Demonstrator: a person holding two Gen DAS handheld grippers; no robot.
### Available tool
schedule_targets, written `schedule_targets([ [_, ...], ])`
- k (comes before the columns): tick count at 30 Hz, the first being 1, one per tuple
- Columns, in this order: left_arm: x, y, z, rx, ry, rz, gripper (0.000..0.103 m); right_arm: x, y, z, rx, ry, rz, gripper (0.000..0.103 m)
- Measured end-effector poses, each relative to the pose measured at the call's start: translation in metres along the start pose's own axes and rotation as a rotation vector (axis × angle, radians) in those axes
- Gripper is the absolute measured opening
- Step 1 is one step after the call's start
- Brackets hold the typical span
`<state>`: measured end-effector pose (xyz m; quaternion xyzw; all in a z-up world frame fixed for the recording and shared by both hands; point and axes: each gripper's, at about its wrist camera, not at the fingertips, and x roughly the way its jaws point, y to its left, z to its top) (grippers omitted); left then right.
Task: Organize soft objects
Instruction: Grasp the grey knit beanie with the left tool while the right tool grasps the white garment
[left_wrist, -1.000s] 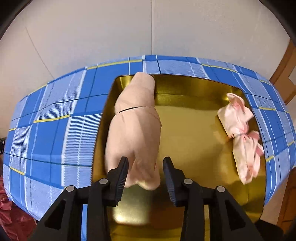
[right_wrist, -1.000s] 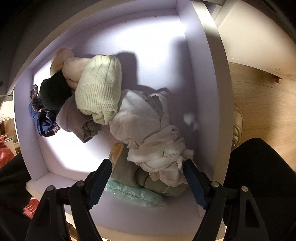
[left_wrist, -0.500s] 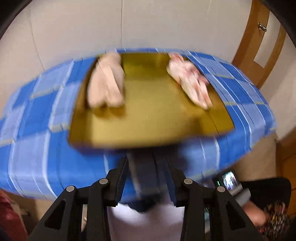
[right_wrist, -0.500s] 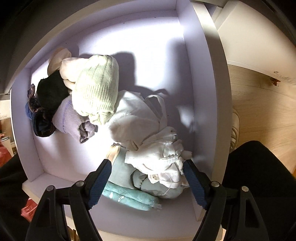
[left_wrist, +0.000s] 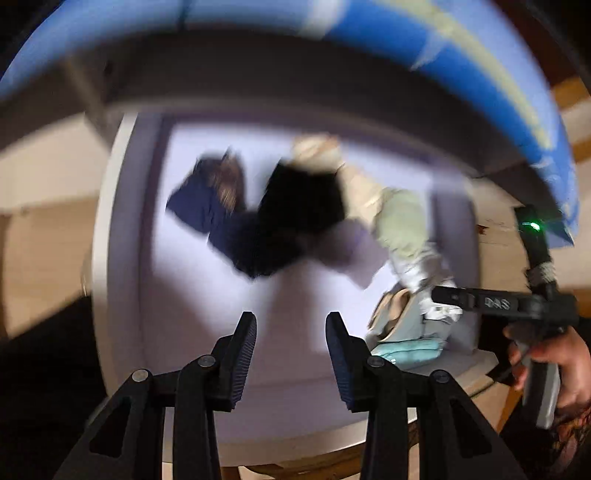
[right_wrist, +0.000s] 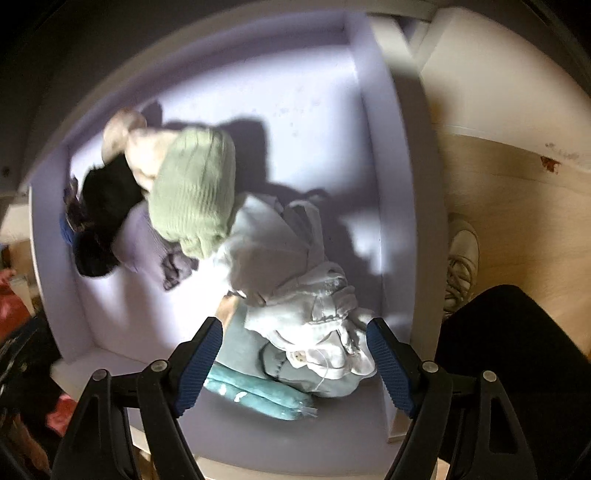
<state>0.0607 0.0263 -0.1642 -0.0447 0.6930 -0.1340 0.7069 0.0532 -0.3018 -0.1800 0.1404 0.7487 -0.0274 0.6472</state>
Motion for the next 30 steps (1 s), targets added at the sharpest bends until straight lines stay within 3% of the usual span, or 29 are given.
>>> schedule_targets([
  [4, 0.009, 0.011, -0.002, -0.062, 0.009, 0.000, 0.039, 0.006, 0.010, -0.001, -0.076, 0.002, -0.067, 0.080],
  [10, 0.023, 0.011, -0.002, -0.074, 0.036, -0.015, 0.039, 0.018, 0.016, 0.002, -0.097, 0.027, -0.090, 0.072],
  [21, 0.041, 0.001, -0.004, -0.061, 0.065, -0.029, 0.040, 0.027, 0.032, -0.014, -0.109, 0.055, 0.032, 0.051],
  [25, 0.046, -0.003, -0.006, -0.045, 0.075, -0.028, 0.040, 0.008, 0.014, -0.016, -0.063, 0.005, 0.037, 0.047],
  [27, 0.049, -0.008, -0.007, -0.034, 0.082, -0.030, 0.040, -0.005, 0.008, -0.015, -0.064, -0.045, 0.002, 0.040],
  [30, 0.054, -0.016, -0.007, -0.007, 0.089, -0.043, 0.040, -0.014, 0.004, -0.016, -0.072, -0.079, -0.035, 0.039],
])
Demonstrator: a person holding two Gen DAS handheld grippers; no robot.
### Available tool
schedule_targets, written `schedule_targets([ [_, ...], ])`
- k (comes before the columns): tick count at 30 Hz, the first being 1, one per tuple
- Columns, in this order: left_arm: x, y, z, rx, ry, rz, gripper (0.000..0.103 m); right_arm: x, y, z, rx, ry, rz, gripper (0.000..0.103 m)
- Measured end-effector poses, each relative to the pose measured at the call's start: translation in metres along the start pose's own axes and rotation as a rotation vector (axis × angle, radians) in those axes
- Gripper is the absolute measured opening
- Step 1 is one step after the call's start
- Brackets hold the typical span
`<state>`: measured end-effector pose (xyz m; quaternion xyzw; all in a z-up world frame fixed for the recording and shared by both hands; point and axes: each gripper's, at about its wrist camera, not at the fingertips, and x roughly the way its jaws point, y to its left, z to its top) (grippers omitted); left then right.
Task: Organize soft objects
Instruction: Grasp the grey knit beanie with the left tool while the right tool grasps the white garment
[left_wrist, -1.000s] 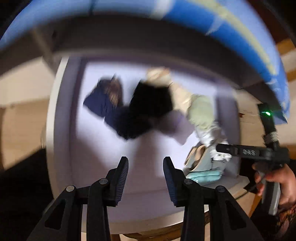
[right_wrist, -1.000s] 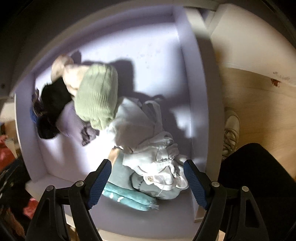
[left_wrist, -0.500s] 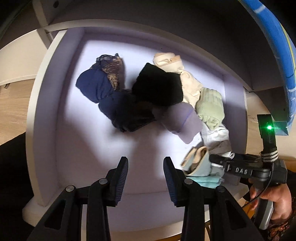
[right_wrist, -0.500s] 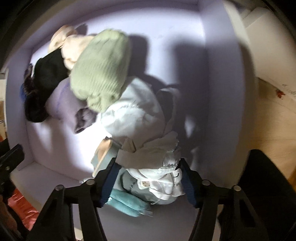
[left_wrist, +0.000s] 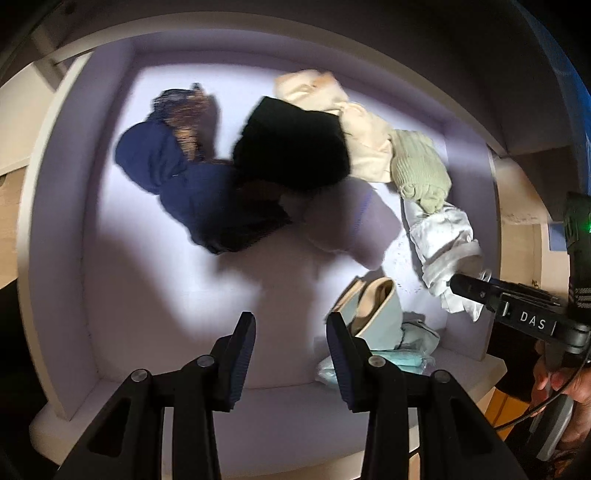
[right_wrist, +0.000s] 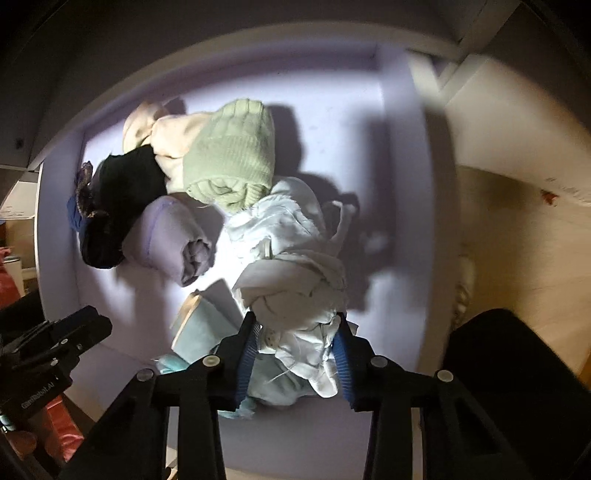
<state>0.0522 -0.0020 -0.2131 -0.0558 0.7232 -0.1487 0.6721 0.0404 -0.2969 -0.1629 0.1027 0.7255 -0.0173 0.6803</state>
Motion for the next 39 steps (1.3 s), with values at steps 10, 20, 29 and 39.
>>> schedule_targets([
  [10, 0.026, -0.013, 0.028, -0.112, 0.012, -0.172, 0.068, 0.028, 0.015, -0.002, -0.012, 0.093, -0.001, 0.051],
  [20, 0.051, -0.035, 0.065, -0.289, 0.050, -0.157, 0.073, 0.040, 0.018, -0.004, -0.018, 0.112, -0.026, 0.061],
  [29, 0.076, -0.055, 0.084, -0.226, 0.089, -0.003, 0.070, 0.051, 0.013, -0.001, -0.016, 0.119, -0.023, 0.061],
  [39, 0.066, -0.032, 0.049, 0.003, 0.098, 0.116, 0.068, 0.066, 0.021, -0.005, -0.042, 0.132, -0.050, 0.067],
])
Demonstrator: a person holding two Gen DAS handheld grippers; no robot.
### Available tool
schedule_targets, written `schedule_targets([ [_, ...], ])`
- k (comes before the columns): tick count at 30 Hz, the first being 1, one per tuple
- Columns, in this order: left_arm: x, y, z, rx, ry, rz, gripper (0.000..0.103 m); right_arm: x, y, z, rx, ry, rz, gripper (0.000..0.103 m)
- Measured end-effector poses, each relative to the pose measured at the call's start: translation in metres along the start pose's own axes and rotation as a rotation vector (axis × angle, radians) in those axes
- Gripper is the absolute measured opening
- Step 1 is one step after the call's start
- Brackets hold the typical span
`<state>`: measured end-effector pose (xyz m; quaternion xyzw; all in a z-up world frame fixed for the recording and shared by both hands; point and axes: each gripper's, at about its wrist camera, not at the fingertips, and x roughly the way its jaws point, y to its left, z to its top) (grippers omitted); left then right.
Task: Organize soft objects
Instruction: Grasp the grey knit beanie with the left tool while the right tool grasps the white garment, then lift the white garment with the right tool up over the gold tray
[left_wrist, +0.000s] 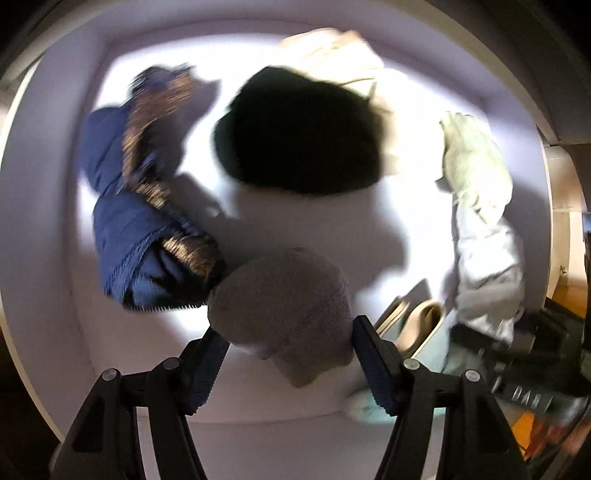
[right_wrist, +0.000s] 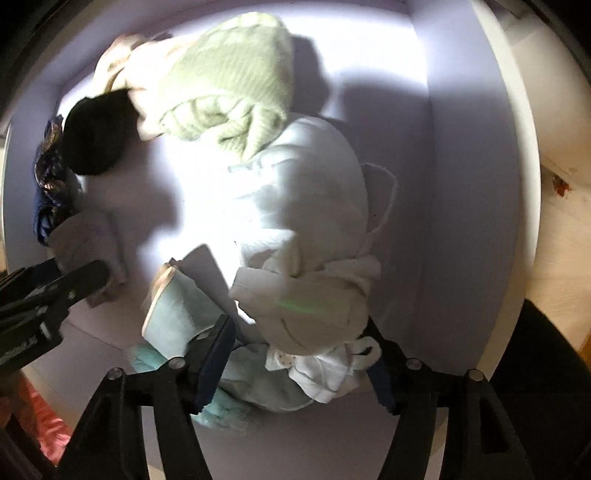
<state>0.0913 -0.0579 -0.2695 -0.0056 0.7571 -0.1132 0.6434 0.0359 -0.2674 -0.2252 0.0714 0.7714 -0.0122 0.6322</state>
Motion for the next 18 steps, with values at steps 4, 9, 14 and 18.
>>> schedule_targets([
  [4, 0.003, 0.009, -0.002, -0.044, -0.008, -0.042, 0.068, 0.000, 0.001, -0.002, -0.017, -0.017, -0.002, 0.048],
  [9, 0.009, 0.013, -0.022, -0.014, 0.012, 0.021, 0.068, -0.004, -0.002, -0.011, 0.001, -0.032, 0.043, 0.039],
  [14, 0.018, 0.007, -0.022, -0.016, 0.030, 0.041, 0.068, -0.019, -0.015, -0.021, 0.058, -0.042, 0.137, 0.037],
  [18, 0.021, -0.002, -0.023, -0.004, 0.026, 0.054, 0.060, -0.032, -0.018, -0.028, 0.076, -0.063, 0.187, 0.036],
])
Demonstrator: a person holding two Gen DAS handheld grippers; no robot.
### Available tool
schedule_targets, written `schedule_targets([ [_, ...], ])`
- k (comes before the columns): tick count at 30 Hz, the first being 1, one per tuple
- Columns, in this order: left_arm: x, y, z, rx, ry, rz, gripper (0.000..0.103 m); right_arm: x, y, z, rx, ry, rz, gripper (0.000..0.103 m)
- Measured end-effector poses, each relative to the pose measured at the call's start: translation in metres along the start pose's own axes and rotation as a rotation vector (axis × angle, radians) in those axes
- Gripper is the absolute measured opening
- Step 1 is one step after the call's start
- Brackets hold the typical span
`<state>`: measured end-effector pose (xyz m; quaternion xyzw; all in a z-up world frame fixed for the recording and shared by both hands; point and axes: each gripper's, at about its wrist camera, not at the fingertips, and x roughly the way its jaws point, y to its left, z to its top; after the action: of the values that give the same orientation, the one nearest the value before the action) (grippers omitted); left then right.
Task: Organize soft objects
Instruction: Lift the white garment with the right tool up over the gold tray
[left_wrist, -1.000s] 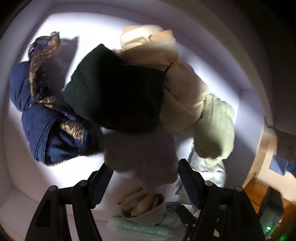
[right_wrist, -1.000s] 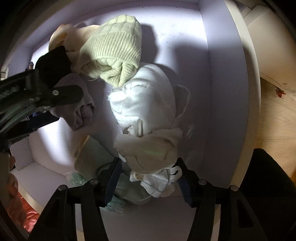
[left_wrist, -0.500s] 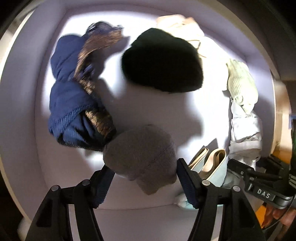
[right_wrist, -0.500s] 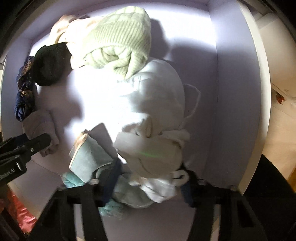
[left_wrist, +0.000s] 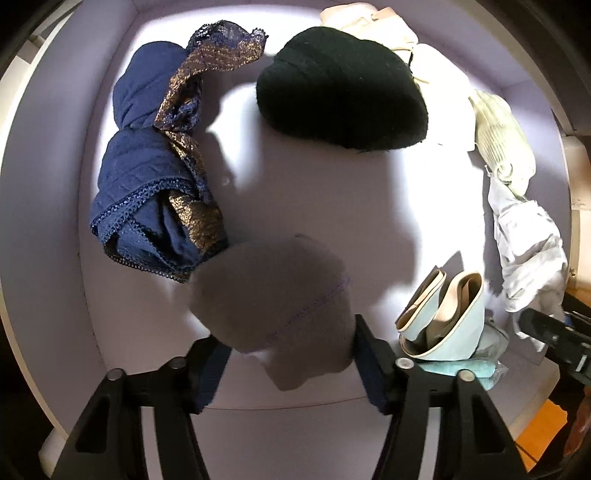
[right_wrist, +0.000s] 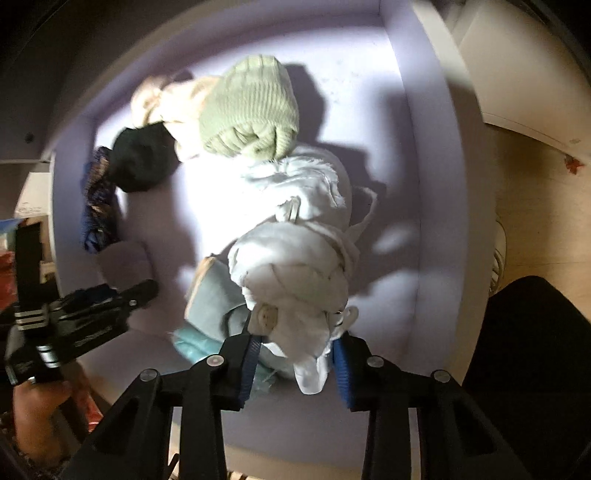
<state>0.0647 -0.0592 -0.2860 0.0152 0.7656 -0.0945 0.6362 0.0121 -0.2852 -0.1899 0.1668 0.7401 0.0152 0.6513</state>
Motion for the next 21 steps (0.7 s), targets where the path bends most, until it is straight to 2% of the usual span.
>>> schedule_targets([
  [6, -0.003, 0.013, -0.009, -0.012, -0.016, 0.002, 0.055, -0.024, -0.002, -0.009, 0.033, -0.031, 0.084, 0.034],
  [15, -0.015, 0.038, -0.023, -0.039, -0.021, -0.010, 0.054, -0.059, 0.000, -0.031, 0.056, -0.052, 0.216, 0.031],
  [19, -0.014, 0.044, -0.023, -0.045, -0.008, -0.004, 0.054, -0.069, 0.002, -0.039, 0.029, -0.070, 0.194, 0.032],
  [21, -0.016, 0.056, -0.022, -0.054, -0.005, -0.011, 0.054, -0.061, 0.006, -0.037, -0.001, -0.038, 0.158, 0.035],
])
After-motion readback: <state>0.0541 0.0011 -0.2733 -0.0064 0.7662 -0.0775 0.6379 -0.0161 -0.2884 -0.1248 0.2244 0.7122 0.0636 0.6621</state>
